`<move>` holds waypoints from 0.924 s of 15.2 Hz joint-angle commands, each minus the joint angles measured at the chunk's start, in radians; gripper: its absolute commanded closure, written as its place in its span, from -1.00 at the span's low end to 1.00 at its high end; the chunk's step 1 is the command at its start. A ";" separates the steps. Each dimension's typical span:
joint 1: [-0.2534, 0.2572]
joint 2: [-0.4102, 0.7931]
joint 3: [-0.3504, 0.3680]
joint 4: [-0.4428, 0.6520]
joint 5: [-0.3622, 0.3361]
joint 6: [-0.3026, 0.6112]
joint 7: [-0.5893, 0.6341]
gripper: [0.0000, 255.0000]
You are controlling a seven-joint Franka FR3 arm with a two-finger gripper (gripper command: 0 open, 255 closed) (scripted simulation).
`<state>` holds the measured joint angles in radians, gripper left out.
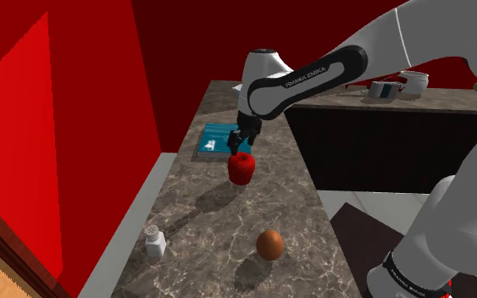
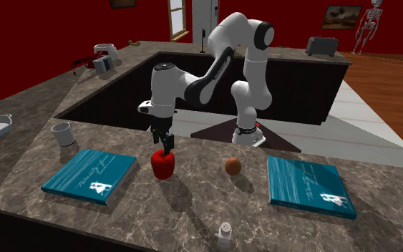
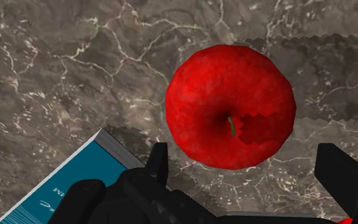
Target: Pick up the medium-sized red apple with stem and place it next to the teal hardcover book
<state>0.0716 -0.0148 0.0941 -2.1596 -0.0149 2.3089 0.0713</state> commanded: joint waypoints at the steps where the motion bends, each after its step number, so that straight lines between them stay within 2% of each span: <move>1: 0.000 0.014 0.000 -0.011 -0.002 0.025 0.001 -1.00; 9: 0.000 0.019 0.000 -0.013 -0.003 0.032 0.002 -1.00; 10: 0.000 0.019 0.000 -0.013 -0.003 0.032 0.002 1.00; 14: 0.000 0.019 0.000 -0.013 -0.003 0.032 0.002 1.00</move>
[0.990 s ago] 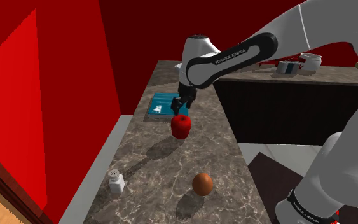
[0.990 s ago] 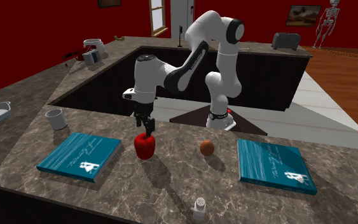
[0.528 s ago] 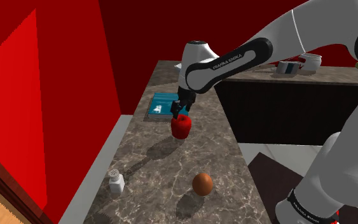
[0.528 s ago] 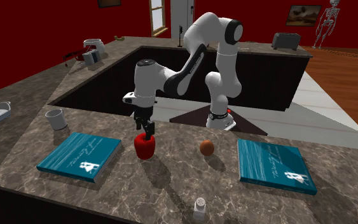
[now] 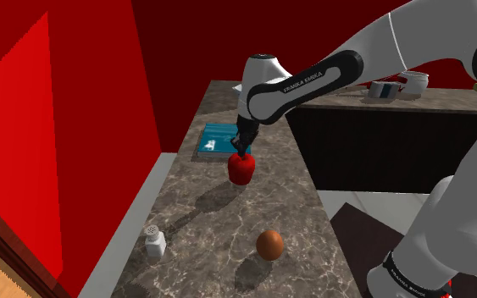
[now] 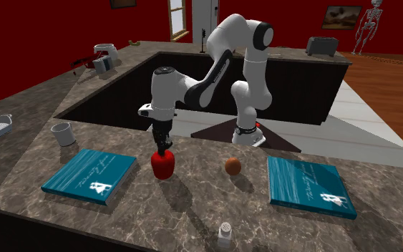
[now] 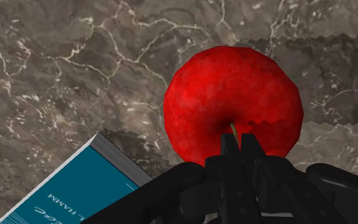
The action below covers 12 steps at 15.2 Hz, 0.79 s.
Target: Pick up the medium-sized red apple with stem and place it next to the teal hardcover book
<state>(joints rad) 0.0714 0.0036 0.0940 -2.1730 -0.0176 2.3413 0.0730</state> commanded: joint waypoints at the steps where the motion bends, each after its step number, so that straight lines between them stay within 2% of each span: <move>1: 0.000 0.000 0.000 0.000 0.000 0.000 0.000 1.00; 5: 0.000 0.000 0.000 0.000 0.000 0.000 0.000 1.00; 12: 0.000 -0.039 0.000 0.053 0.006 -0.092 -0.005 1.00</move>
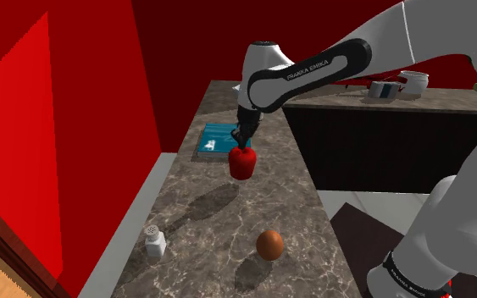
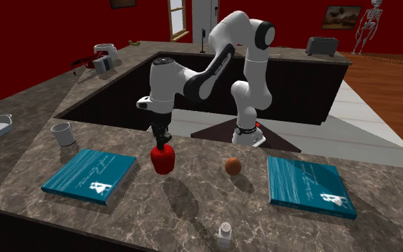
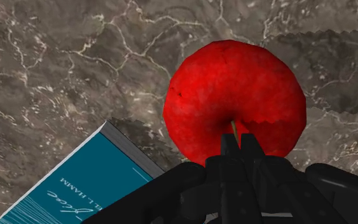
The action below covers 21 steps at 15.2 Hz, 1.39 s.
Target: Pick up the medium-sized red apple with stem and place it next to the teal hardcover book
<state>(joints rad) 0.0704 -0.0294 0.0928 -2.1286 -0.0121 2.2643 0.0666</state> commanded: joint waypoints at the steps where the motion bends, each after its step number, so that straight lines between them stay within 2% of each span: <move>1: 0.001 -0.011 0.001 0.017 0.001 -0.028 0.001 1.00; 21: 0.000 -0.061 -0.001 0.232 0.008 -0.293 -0.006 1.00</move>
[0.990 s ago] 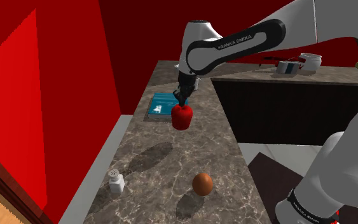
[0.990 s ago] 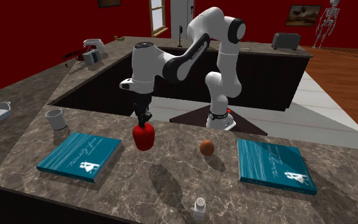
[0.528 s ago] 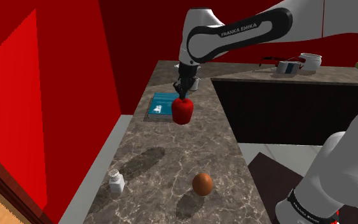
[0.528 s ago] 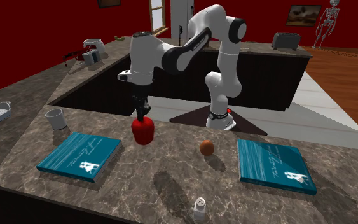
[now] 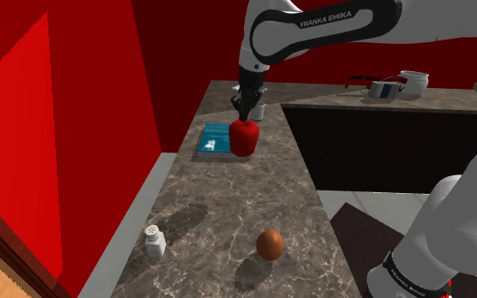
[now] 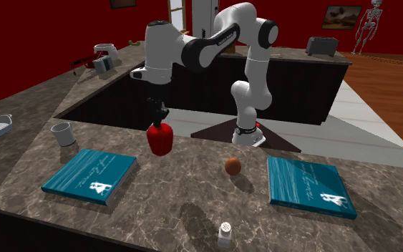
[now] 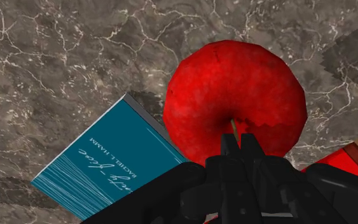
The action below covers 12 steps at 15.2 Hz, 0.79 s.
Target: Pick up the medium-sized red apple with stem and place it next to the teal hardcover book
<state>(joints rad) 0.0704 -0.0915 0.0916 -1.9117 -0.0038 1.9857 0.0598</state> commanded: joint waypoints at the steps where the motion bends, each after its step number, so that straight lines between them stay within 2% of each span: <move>1: 0.000 0.000 0.000 0.028 0.000 -0.028 0.000 1.00; 10: 0.000 0.008 0.000 0.158 -0.001 -0.150 0.000 1.00; 12: 0.009 -0.008 0.011 0.144 -0.001 -0.152 0.021 1.00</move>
<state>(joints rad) 0.0748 -0.0899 0.0970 -1.7619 -0.0049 1.8371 0.0693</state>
